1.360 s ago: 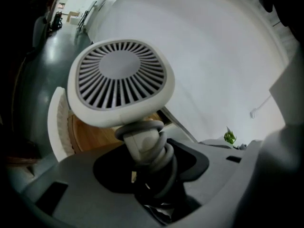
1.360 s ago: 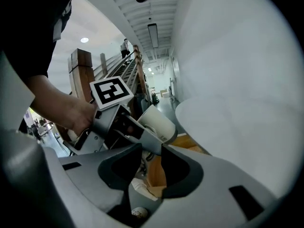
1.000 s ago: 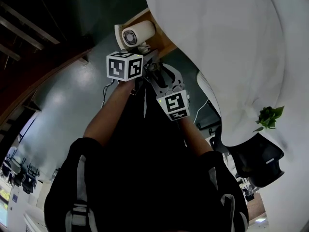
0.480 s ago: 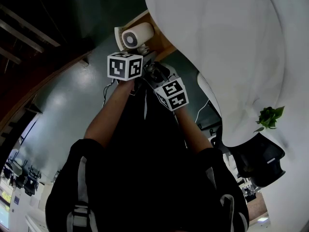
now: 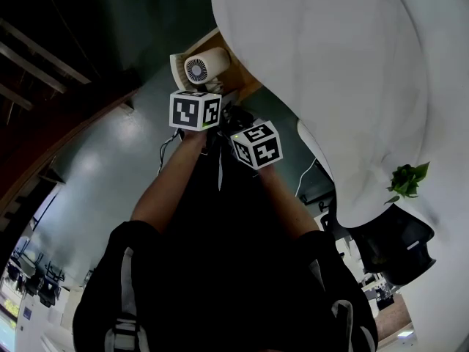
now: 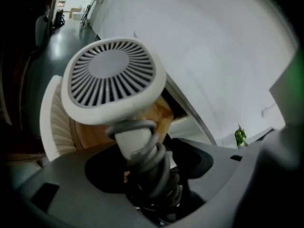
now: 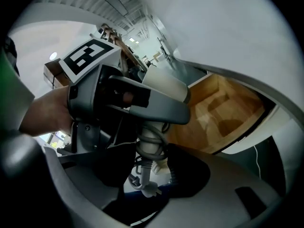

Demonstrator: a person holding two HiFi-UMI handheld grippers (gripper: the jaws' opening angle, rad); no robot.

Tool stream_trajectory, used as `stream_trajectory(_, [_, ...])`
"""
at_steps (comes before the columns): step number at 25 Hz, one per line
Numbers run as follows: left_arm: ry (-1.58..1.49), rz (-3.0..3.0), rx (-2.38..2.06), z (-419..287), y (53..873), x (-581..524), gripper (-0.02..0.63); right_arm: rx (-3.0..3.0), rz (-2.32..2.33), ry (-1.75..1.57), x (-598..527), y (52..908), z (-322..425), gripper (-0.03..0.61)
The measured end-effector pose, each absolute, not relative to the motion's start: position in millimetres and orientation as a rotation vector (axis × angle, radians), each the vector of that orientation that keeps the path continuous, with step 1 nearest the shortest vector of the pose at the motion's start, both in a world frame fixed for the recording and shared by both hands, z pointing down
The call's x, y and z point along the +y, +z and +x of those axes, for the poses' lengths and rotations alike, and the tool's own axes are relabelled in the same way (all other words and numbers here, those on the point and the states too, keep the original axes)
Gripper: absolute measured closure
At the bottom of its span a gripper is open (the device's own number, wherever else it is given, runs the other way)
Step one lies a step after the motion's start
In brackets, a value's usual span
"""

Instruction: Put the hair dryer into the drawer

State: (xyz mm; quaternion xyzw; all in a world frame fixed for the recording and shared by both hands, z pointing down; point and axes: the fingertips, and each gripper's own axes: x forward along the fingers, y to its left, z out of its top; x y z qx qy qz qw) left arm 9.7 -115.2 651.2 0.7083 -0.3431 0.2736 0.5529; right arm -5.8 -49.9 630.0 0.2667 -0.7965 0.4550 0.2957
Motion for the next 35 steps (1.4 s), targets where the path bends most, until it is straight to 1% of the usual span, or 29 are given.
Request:
stream_trajectory(1, [0.654, 1.672, -0.797, 14, 651, -115, 0.303, -2.107, 0.718, 1.239, -50, 630, -5, 0.351])
stream_trajectory(2, [0.661, 1.674, -0.789, 17, 651, -116, 0.277, -2.096, 0.726, 1.269, -50, 630, -4, 0.353])
stream_trajectory(5, [0.675, 1.677, -0.776, 22, 649, -119, 0.256, -2.069, 0.739, 1.324, -51, 629, -2, 0.354])
stream_trajectory(8, [0.697, 1.68, -0.733, 27, 649, -116, 0.2, -2.045, 0.75, 1.353, -52, 628, 0, 0.354])
stream_trajectory(15, [0.596, 1.621, -0.683, 25, 642, -110, 0.198, -2.029, 0.808, 1.499, -53, 631, 12, 0.357])
stream_trajectory(20, [0.641, 1.642, -0.712, 17, 638, -112, 0.199, -1.999, 0.863, 1.523, -62, 637, 20, 0.36])
stream_trajectory(21, [0.655, 1.657, -0.713, 15, 637, -113, 0.204, -1.985, 0.882, 1.534, -64, 640, 24, 0.36])
stream_trajectory(22, [0.666, 1.671, -0.718, 14, 636, -114, 0.223, -1.974, 0.892, 1.534, -66, 644, 28, 0.364])
stream_trajectory(24, [0.675, 1.686, -0.74, 10, 637, -116, 0.368, -1.965, 0.882, 1.493, -67, 650, 29, 0.39])
stream_trajectory(28, [0.652, 1.664, -0.762, 5, 641, -113, 0.381, -1.959, 0.864, 1.43, -68, 655, 22, 0.391])
stream_trajectory(31, [0.629, 1.67, -0.805, -3, 639, -112, 0.444, -1.954, 0.864, 1.414, -69, 657, 20, 0.391])
stream_trajectory(32, [0.625, 1.675, -0.815, -6, 638, -112, 0.458, -1.953, 0.866, 1.407, -69, 657, 19, 0.391])
stream_trajectory(34, [0.619, 1.679, -0.824, -12, 638, -109, 0.461, -1.949, 0.871, 1.386, -70, 658, 18, 0.39])
stream_trajectory(35, [0.615, 1.686, -0.832, -14, 637, -109, 0.479, -1.946, 0.872, 1.371, -70, 658, 18, 0.391])
